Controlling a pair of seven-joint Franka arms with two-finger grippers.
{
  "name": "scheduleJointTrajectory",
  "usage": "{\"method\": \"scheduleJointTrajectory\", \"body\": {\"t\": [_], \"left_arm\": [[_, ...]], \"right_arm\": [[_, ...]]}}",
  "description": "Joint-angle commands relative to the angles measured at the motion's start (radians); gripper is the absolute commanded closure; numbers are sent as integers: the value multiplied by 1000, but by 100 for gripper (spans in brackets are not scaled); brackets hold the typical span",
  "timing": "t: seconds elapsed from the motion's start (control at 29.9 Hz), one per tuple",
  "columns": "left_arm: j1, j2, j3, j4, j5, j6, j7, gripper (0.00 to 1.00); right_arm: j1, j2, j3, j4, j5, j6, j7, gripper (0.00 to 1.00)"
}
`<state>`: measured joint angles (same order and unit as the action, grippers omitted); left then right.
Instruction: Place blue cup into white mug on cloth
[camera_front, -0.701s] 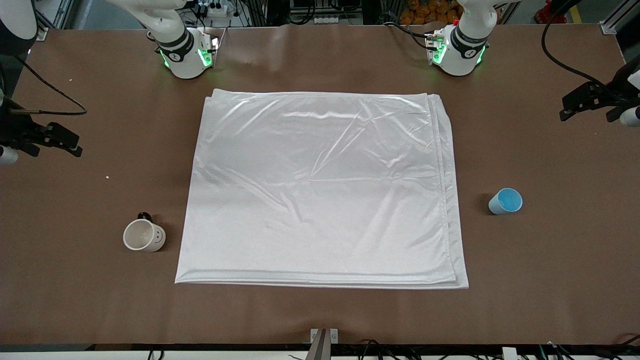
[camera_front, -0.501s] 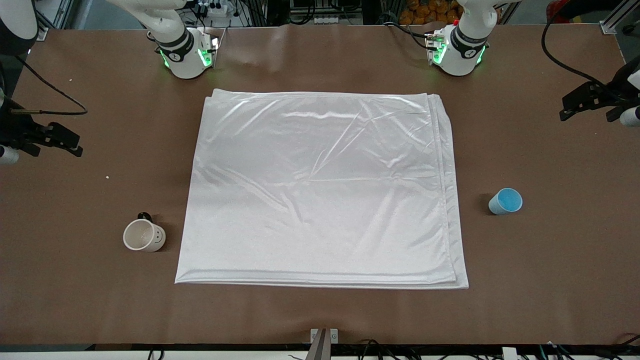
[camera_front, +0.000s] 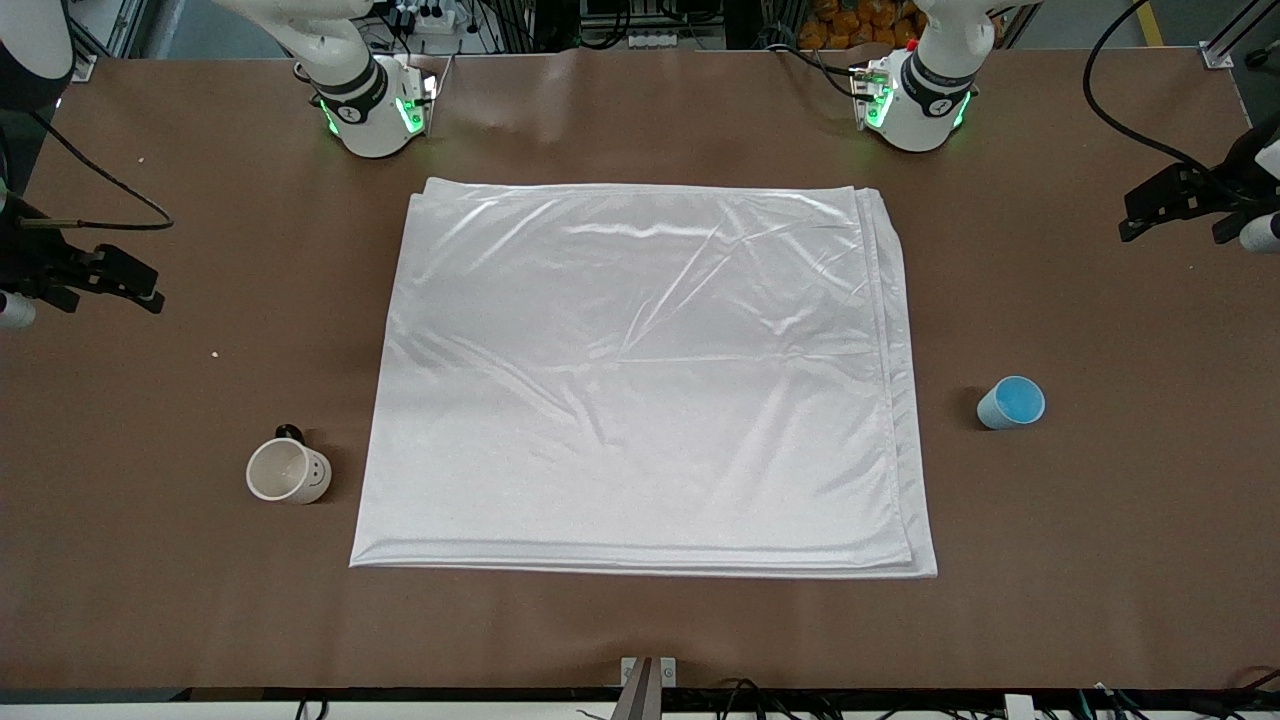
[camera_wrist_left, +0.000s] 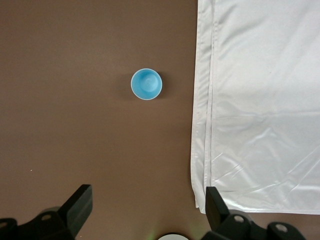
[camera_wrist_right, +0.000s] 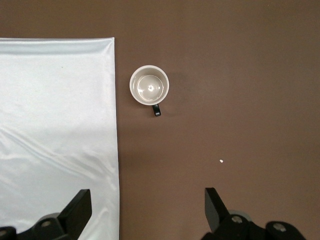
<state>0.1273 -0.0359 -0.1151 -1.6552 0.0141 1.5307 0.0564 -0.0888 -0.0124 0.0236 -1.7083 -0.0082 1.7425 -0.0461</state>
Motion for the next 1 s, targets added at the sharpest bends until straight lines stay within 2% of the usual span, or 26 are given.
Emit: {"method": "scheduleJointTrajectory", "body": {"t": [0.0,0.37,0.6,0.97], "left_arm": [[-2,60,2,8,35,-1,13,0],[0,214,2,8,76,97,16,0],[2,309,2,8,76,161,16,0],[8,424,9,8,76,265,16,0]], "right_arm": [[3,-9,-2,9,22,-17,11,0],[7,-12,2,9,24,-15,9,0],[3,3,-4,4,74,0,0,0],[-14,140,-7,-4,68,49,-1,0]]}}
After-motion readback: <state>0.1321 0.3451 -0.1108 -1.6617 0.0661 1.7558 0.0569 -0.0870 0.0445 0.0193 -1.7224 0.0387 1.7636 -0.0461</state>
